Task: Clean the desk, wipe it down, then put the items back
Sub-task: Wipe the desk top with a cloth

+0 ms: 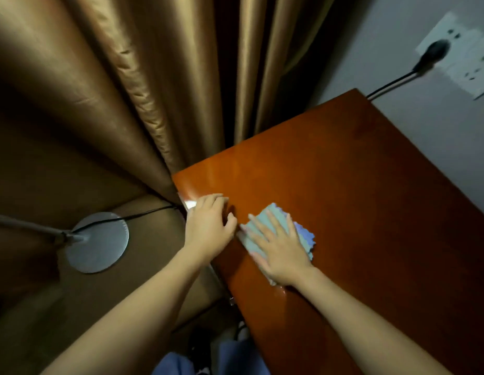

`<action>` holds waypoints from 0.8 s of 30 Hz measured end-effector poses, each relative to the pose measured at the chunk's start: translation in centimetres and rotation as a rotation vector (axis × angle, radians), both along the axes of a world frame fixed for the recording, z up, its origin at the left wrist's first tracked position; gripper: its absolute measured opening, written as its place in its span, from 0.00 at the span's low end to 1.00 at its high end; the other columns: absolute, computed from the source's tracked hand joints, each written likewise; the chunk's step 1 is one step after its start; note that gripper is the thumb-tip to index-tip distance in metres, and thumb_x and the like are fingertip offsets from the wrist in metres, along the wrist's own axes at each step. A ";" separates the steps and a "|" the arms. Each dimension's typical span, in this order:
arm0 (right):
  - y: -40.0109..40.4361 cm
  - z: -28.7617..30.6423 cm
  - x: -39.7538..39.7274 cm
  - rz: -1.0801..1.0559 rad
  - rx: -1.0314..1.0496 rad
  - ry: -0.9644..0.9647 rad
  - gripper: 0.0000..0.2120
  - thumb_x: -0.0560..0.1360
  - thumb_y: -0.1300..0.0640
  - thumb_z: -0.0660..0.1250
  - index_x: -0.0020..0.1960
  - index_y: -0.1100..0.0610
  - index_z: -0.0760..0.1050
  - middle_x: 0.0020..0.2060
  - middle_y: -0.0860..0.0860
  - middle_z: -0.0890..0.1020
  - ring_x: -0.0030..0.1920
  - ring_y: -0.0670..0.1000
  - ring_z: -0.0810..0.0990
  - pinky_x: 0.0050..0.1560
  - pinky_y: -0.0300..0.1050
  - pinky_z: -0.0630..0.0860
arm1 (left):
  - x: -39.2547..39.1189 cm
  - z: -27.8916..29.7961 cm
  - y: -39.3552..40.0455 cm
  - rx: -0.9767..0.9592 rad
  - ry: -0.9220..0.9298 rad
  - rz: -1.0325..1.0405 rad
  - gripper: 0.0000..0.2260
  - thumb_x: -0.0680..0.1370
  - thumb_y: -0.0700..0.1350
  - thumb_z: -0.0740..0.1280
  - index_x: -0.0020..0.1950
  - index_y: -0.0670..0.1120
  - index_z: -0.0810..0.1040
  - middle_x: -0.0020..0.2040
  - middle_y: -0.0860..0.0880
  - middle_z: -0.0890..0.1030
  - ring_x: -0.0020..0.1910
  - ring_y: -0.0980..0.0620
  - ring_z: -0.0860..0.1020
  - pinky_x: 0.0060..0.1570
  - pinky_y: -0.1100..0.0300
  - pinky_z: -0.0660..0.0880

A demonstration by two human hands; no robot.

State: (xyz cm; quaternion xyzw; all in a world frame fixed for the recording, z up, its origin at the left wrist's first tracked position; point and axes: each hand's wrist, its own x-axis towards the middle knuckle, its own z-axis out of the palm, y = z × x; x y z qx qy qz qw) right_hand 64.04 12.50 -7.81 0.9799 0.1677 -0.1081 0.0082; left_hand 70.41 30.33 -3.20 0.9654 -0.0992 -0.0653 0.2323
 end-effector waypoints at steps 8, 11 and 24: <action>-2.8 1.4 8.8 -0.526 0.019 0.053 0.27 0.80 0.41 0.43 0.77 0.43 0.40 0.77 0.46 0.44 0.76 0.58 0.41 0.70 0.67 0.40 | -0.3 0.0 -3.1 0.017 0.060 -0.118 0.20 0.78 0.51 0.61 0.68 0.47 0.71 0.68 0.51 0.71 0.69 0.53 0.65 0.66 0.55 0.62; -0.8 1.2 10.1 -0.396 0.062 0.043 0.27 0.79 0.41 0.42 0.77 0.44 0.45 0.77 0.47 0.48 0.76 0.60 0.45 0.70 0.69 0.42 | 0.7 -0.5 -3.0 0.057 0.071 -0.093 0.20 0.77 0.51 0.60 0.68 0.47 0.71 0.68 0.51 0.71 0.68 0.53 0.65 0.65 0.54 0.63; -15.3 1.0 9.0 -0.596 -0.001 0.041 0.28 0.78 0.40 0.41 0.76 0.42 0.42 0.77 0.45 0.51 0.77 0.56 0.48 0.72 0.65 0.46 | 3.5 -1.0 -11.0 0.018 0.061 -0.269 0.19 0.78 0.51 0.60 0.69 0.50 0.70 0.69 0.52 0.69 0.71 0.53 0.62 0.68 0.55 0.59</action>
